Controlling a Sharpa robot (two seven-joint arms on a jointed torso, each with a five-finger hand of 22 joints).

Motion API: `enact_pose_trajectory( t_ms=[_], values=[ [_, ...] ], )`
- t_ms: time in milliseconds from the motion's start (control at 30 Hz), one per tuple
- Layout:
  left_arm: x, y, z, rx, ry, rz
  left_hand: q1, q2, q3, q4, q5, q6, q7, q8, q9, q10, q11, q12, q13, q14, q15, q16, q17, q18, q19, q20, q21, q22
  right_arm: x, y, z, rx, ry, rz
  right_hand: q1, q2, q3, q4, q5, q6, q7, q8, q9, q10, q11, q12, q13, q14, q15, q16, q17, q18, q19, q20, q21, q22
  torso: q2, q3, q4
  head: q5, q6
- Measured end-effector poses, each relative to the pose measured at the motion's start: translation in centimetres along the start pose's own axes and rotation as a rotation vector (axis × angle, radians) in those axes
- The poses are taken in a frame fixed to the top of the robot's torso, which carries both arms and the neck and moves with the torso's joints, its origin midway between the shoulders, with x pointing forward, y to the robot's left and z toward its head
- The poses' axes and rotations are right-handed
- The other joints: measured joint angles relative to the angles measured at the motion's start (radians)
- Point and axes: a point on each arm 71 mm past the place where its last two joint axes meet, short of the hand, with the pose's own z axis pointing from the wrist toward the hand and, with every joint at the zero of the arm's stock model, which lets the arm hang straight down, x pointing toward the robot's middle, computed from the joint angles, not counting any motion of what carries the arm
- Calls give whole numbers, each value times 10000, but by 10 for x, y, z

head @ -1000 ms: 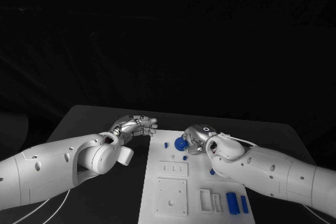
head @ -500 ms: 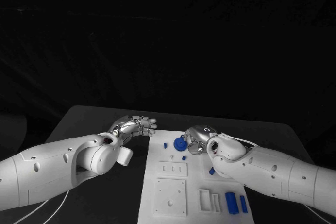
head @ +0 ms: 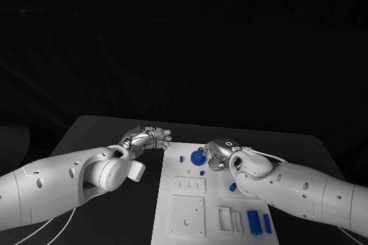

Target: Assemble the parts on the task board

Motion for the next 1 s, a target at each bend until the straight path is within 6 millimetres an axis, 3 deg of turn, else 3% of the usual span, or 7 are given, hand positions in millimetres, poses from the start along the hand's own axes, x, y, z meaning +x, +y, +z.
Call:
enact_pose_trajectory(
  t_ms=[500,533,1000],
  values=[
    [-1,0,0,-2,-20,7,0,0,-1,1,0,0,0,0,0,0,0,0,1,0,0,0,-1,-17,0,0,0,-2,0,2,4,38,-99,13,-42,42,55,-55,-3,3,3,85,28,0,0,28,-13,0,-1,1,8,-3,19,20,0,0,2,-12,15,-40,2],
    [-1,0,0,-3,-23,8,0,0,-1,1,0,0,0,0,0,0,0,0,1,0,0,0,-1,-18,0,0,0,-2,1,2,4,61,-96,4,-42,42,55,-55,-3,-10,16,-29,-149,0,0,54,-13,0,0,0,9,-3,18,20,0,0,2,-12,16,-44,-1],
    [-4,1,1,-22,-103,35,0,0,-1,1,0,0,0,0,0,0,0,0,2,0,0,0,-2,-26,0,0,-40,-4,3,2,9,203,-50,-49,-78,78,82,-82,-92,-28,28,-30,-36,0,0,56,-32,0,0,-37,7,-4,18,22,0,0,1,-24,23,-41,-46]
  ],
)
